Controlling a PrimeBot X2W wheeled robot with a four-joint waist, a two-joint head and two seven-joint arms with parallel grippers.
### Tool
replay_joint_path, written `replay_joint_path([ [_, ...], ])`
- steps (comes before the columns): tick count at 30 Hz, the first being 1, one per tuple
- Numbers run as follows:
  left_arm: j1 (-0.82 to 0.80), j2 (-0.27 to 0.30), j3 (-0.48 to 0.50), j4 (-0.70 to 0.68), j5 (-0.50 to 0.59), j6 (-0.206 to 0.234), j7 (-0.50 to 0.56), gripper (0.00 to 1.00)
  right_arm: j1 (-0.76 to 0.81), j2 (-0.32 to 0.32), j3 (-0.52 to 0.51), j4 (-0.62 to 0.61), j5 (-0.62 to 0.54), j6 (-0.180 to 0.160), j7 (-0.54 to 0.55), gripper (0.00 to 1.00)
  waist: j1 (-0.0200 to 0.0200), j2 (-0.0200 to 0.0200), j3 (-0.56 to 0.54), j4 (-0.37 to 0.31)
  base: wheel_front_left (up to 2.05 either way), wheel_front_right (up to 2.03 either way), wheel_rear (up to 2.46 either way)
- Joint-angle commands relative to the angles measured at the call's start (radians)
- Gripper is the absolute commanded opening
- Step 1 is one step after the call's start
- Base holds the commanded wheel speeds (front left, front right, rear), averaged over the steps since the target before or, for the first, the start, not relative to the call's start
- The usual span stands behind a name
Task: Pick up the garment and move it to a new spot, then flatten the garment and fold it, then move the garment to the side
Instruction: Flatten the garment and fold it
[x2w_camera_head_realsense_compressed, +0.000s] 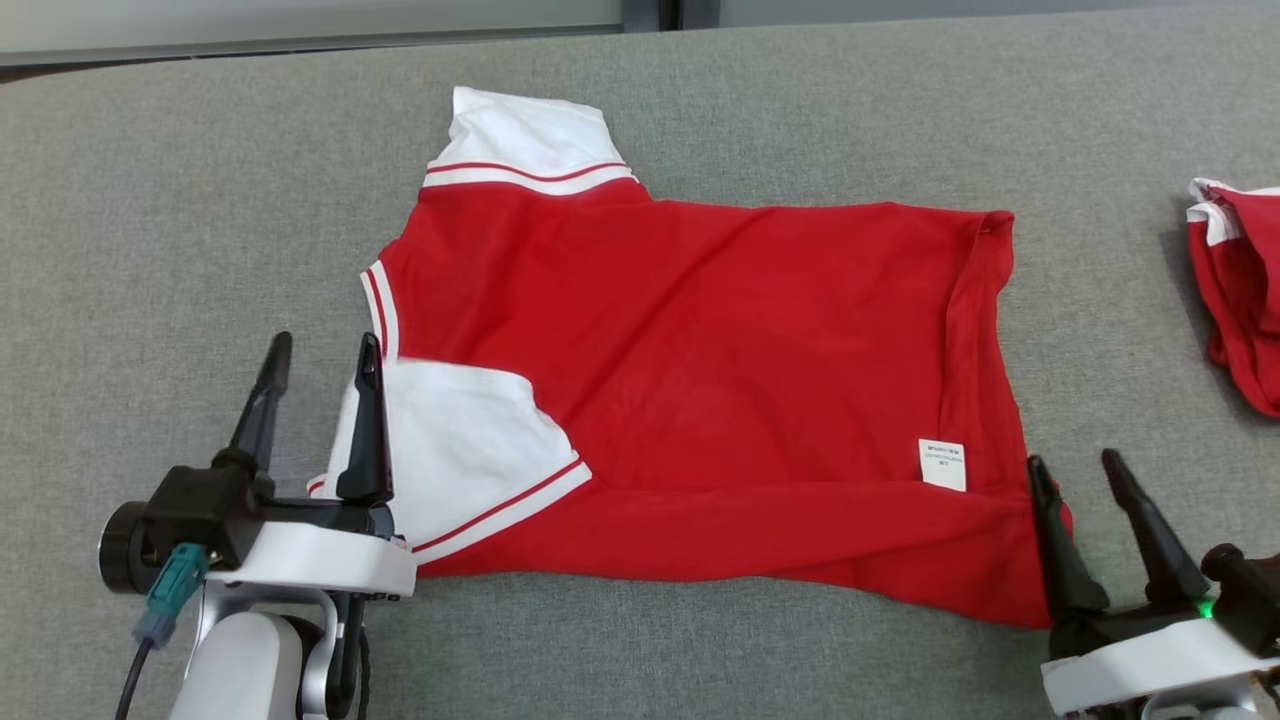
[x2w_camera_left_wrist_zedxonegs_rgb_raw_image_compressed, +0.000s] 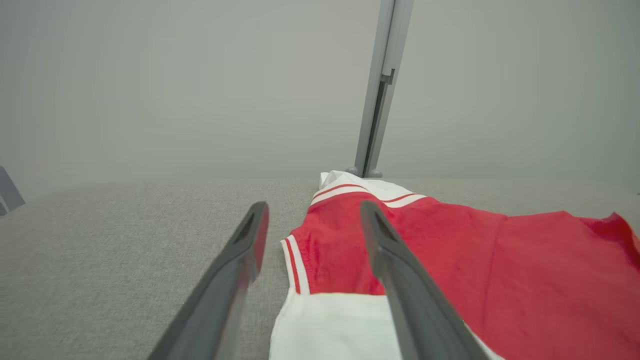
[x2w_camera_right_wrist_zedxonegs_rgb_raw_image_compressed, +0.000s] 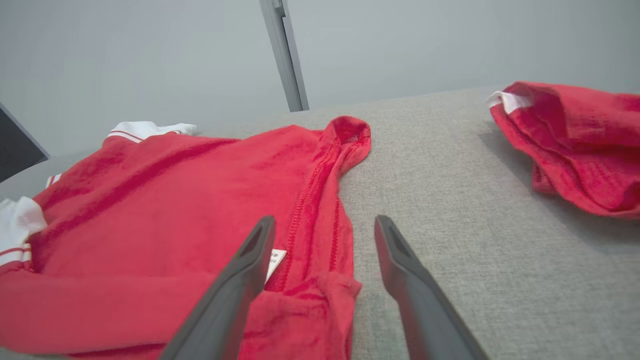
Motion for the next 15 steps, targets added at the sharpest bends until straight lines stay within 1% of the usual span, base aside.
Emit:
replay_joint_path([
  [1,0.008,-0.006,0.011,-0.013,-0.005,0.012,-0.020,1.00,-0.011,-0.008,-0.007,-0.019,-0.020,-0.001,-0.025,1.00,0.0000,0.0000,-0.011,0.000,0.00,0.00,0.00],
  [4,0.046,-0.013,0.025,-0.041,-0.004,0.031,-0.036,1.00,-0.009,-0.011,-0.031,-0.055,-0.060,-0.001,-0.049,1.00,0.0000,0.0000,-0.037,0.000,0.00,0.00,0.00],
  [7,0.094,-0.019,0.028,-0.072,-0.005,0.044,-0.040,1.00,0.018,0.004,-0.057,-0.092,-0.076,-0.001,-0.055,1.00,0.0000,0.0000,-0.071,-0.001,0.00,0.00,0.00],
  [15,0.244,-0.010,0.024,-0.107,-0.003,0.069,-0.019,1.00,0.093,0.012,-0.066,-0.145,-0.105,-0.001,-0.011,1.00,0.0000,0.0000,-0.150,-0.011,0.00,0.00,0.00],
])
